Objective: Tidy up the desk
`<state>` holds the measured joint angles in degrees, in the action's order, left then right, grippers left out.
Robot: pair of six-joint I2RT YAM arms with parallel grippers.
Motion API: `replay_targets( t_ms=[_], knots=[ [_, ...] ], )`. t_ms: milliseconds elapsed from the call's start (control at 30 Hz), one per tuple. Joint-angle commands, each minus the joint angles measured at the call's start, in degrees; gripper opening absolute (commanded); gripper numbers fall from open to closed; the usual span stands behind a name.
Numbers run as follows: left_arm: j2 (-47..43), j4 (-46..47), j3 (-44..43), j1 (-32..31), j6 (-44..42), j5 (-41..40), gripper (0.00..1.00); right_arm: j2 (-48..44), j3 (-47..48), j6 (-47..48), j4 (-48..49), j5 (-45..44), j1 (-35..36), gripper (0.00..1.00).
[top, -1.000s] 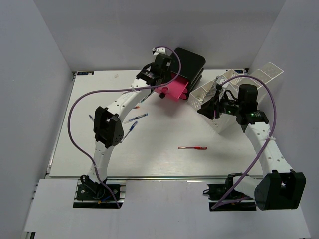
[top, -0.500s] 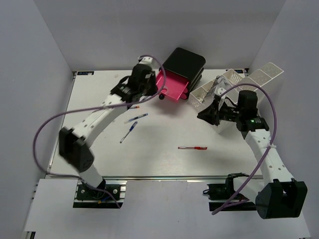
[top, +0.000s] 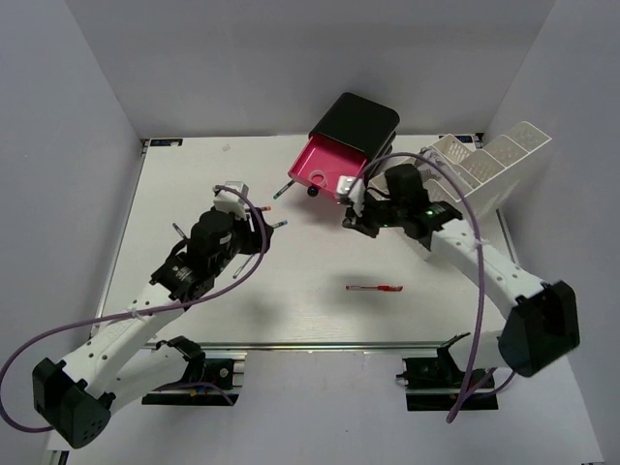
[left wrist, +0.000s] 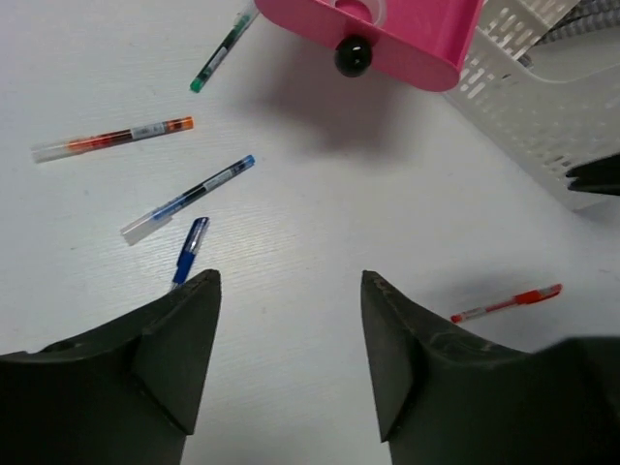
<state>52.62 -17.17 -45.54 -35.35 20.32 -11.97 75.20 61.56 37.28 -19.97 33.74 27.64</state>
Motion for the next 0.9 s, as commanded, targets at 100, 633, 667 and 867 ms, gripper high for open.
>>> replay_targets(
  t_ms=[100, 633, 667, 867],
  knots=[
    [-1.73, 3.99, 2.82, 0.11, -4.14, -3.24, 0.75, 10.66, 6.37, 1.39, 8.44, -30.02, 11.11, 0.13],
    [-5.34, 2.23, 2.82, 0.11, -6.08, -4.29, 0.77, 31.85, 19.30, 5.96, 21.89, -61.85, 17.10, 0.05],
    [-5.42, 2.23, 2.82, 0.11, -6.08, -4.47, 0.77, 32.11, 19.21, 6.23, 22.60, -62.56, 16.84, 0.05],
    [-5.69, 2.14, 2.82, 0.11, -5.99, -4.73, 0.78, 34.05, 21.41, 7.90, 24.88, -65.90, 16.66, 0.05]
  ],
)
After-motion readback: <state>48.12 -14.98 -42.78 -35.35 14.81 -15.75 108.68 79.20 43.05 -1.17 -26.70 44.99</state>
